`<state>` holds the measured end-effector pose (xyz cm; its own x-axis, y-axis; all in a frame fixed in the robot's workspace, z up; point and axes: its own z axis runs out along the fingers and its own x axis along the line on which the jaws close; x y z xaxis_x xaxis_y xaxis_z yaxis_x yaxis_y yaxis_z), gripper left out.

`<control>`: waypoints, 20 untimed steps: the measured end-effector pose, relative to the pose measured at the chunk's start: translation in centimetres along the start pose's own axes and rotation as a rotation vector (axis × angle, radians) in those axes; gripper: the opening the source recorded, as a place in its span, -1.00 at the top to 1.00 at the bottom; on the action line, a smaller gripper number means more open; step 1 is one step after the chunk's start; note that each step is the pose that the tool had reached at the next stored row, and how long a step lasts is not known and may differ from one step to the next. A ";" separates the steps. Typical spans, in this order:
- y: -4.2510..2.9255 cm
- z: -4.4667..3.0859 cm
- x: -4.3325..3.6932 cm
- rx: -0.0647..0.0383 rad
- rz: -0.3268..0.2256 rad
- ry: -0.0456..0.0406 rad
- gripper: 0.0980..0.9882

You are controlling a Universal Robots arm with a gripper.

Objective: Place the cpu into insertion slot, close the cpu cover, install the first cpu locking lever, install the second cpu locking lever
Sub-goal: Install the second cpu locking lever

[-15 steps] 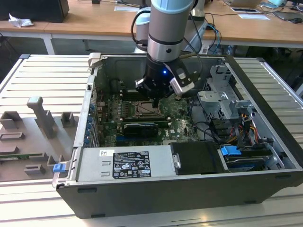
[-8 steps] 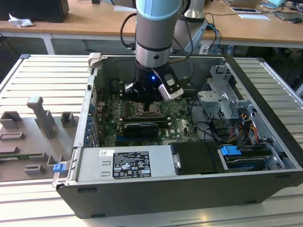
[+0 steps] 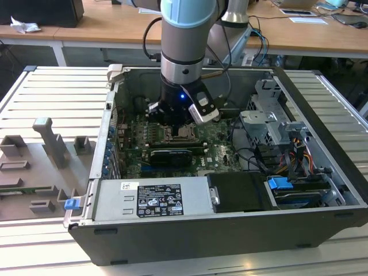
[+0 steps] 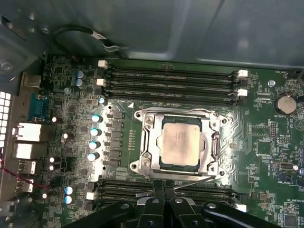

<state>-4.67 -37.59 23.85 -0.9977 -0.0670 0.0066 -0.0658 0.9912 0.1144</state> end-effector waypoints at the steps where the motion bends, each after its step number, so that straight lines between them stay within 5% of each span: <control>1: -0.07 0.00 0.00 -0.004 0.000 -0.0003 0.98; 7: -0.36 0.05 0.02 -0.028 0.003 -0.0019 0.98; 13: -0.58 1.10 0.10 -0.029 0.004 -0.0020 0.98; 20: -0.59 1.14 0.11 -0.031 0.004 -0.0023 0.98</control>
<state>-4.76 -38.05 22.65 -0.9980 -0.0626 0.0048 -0.0612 0.9876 0.1448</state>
